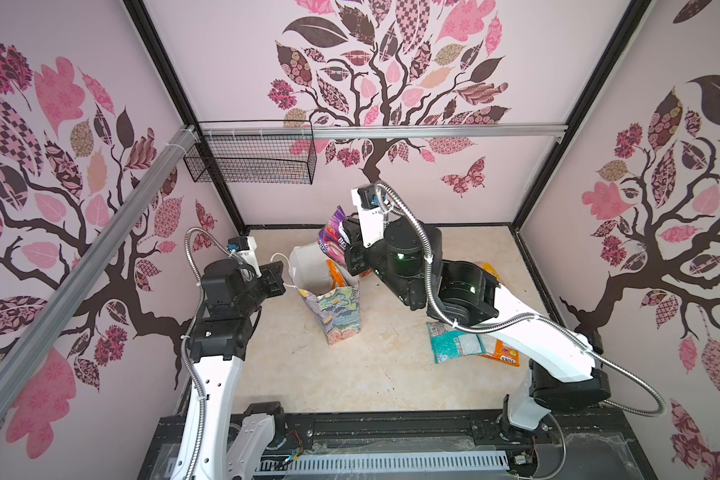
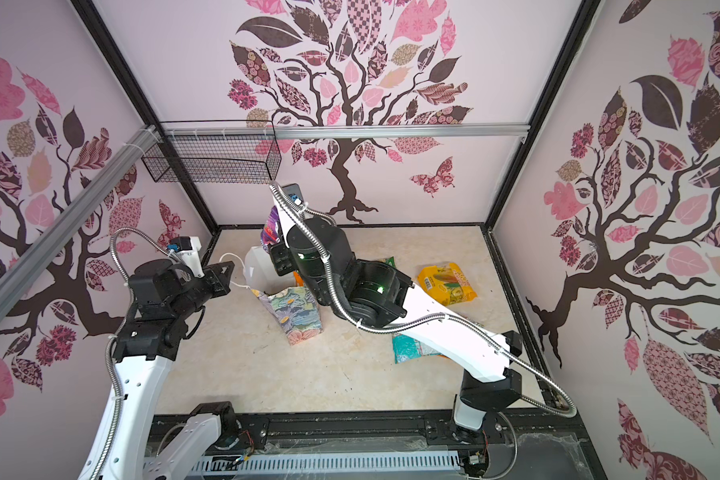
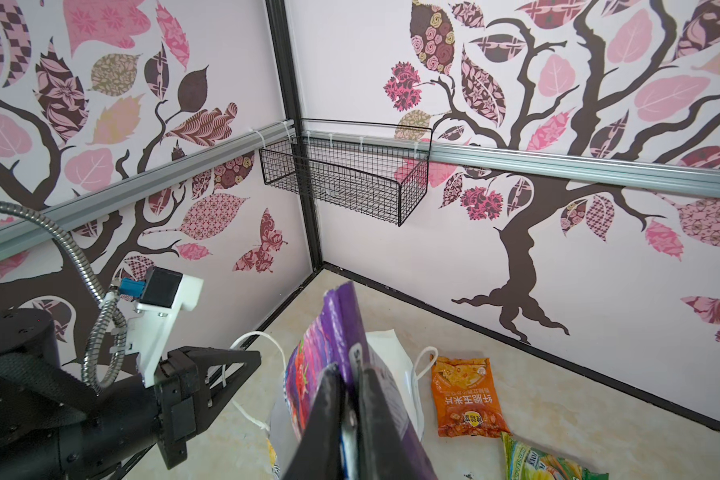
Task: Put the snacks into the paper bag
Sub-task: 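Lift the purple packet with the right gripper and carry it toward the bag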
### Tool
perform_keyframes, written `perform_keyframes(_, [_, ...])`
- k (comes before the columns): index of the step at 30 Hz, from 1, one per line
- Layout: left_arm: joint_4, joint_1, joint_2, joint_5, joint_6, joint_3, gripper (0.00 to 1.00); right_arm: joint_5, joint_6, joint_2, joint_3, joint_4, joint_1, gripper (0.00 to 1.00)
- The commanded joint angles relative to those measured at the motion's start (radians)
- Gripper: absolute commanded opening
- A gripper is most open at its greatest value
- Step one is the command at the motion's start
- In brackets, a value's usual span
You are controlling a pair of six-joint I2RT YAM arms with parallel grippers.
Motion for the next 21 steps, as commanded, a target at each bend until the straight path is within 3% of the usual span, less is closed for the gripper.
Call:
perform_keyframes(1, [0.018, 0.005, -0.013, 0.002, -0.002, -0.031, 0.0, 0.029, -0.024, 0.062, 0.097, -0.005, 0.012, 0.0])
perform_keyframes(8, [0.02, 0.004, -0.019, 0.011, -0.004, -0.033, 0.0, 0.105, -0.049, 0.21, 0.276, -0.099, 0.018, 0.0])
perform_keyframes(21, [0.027, 0.005, -0.019, 0.022, -0.006, -0.035, 0.0, 0.175, -0.06, 0.312, 0.293, -0.109, 0.019, 0.0])
